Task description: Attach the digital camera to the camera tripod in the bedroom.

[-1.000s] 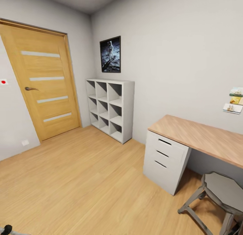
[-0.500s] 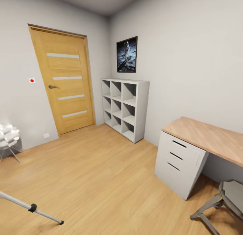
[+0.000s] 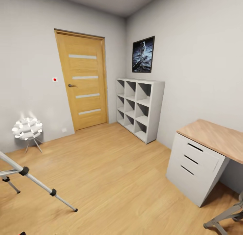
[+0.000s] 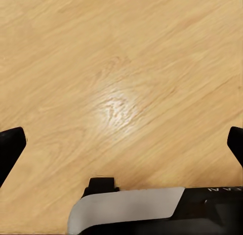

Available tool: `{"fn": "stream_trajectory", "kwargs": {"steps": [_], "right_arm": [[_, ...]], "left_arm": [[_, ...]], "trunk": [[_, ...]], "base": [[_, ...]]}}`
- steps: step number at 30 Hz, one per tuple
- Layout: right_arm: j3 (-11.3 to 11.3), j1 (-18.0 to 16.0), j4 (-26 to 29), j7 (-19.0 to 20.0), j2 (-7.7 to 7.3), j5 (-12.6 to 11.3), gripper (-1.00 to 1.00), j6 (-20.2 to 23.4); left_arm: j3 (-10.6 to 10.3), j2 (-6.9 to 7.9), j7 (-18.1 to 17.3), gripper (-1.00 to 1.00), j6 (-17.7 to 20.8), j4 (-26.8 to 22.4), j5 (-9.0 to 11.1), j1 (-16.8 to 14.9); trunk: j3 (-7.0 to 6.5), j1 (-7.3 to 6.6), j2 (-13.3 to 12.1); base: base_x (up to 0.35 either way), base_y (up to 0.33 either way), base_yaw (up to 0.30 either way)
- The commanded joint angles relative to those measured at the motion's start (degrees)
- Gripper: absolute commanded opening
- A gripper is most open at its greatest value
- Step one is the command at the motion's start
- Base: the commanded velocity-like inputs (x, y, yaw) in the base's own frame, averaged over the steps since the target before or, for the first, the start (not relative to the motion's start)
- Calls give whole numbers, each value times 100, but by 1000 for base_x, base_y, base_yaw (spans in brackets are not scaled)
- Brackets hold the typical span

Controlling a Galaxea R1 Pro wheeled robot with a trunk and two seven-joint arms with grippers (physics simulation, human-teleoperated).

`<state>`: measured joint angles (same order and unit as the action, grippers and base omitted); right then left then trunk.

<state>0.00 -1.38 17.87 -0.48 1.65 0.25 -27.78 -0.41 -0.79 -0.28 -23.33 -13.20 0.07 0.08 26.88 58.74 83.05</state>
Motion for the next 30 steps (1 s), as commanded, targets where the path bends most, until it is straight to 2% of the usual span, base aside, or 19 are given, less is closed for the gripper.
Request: {"fn": "stream_trajectory", "kwargs": {"steps": [1,30], "right_arm": [[0,-2,-3,-5,1,4,100,-17],[9,-2,-4,-5,2,9,100,-17]], "left_arm": [[1,0,-2,100,-7,32,1,1],[6,0,-5,100,-5,80,1,2]], "trunk": [[5,-1,3],[5,-1,3]], "base": [[-93,0,266],[-94,0,266]]}}
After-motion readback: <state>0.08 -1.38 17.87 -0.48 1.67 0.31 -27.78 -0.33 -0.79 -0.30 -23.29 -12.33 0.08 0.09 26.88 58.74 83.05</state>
